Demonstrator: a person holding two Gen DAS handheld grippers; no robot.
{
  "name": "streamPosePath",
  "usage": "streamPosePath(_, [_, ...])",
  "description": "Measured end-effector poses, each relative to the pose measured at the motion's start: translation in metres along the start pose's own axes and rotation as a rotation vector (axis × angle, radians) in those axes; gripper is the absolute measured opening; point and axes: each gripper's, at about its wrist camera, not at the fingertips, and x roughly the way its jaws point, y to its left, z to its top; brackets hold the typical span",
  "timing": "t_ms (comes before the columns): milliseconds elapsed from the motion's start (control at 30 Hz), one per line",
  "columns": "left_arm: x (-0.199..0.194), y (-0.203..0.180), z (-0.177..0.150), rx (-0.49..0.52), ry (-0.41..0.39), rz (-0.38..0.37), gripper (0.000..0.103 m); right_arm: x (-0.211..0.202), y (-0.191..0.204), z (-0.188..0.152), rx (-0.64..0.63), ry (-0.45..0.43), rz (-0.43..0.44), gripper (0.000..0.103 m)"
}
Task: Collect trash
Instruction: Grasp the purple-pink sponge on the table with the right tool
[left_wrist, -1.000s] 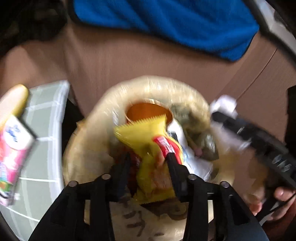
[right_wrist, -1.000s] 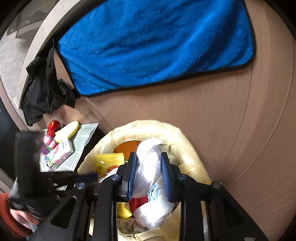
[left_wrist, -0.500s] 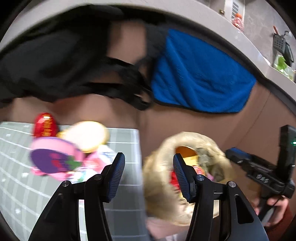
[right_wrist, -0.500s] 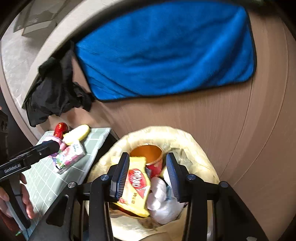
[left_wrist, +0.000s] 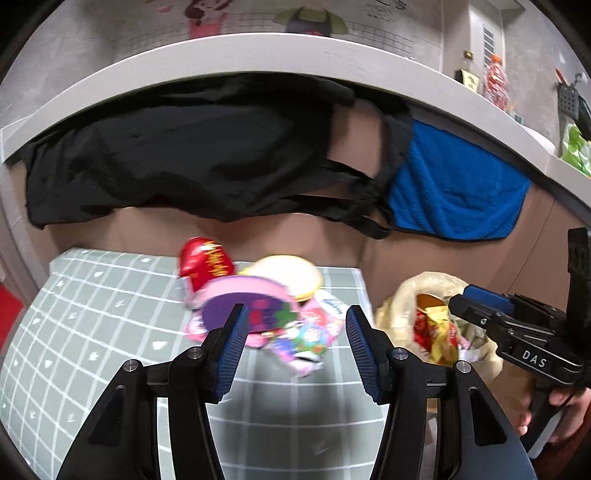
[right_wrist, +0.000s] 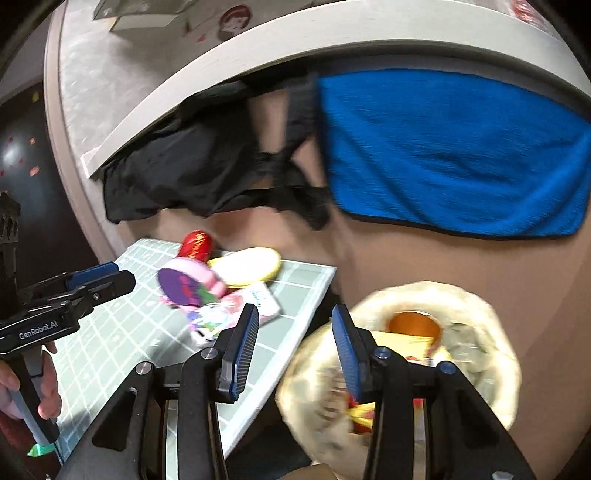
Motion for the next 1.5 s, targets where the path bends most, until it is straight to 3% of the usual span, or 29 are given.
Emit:
streamPosePath(367, [-0.039,0.097,-0.013,-0.118,-0.032,0.078,0.055,0.038,0.083,0.007,-0.061,0.021,0.046,0.039])
streamPosePath(600, [-0.027,0.128,-0.027,-0.195,0.007,-0.027,0.055,0.056,0.113,0.009,-0.09,0.05,0.07,0.039])
streamPosePath(900, [0.003,0.127,-0.038,-0.187,0.051,-0.085,0.055,0.083,0.086,0.001,-0.036,0.124,0.048,0.039])
streamPosePath(1200, [0.017,0.143,-0.047,-0.221,0.096,-0.07,0.055,0.146,0.037,0.018,0.049,0.18,0.0,0.039])
streamPosePath(1367, [0.014,0.158,-0.049,-0.236,0.091,-0.04,0.055,0.181,0.025,0.024,0.084,0.256,0.102,0.041])
streamPosePath(1500, [0.017,0.167,-0.048,-0.267,0.094,-0.045,0.055,0.176,0.056,0.004,-0.041,0.293,0.17,0.041])
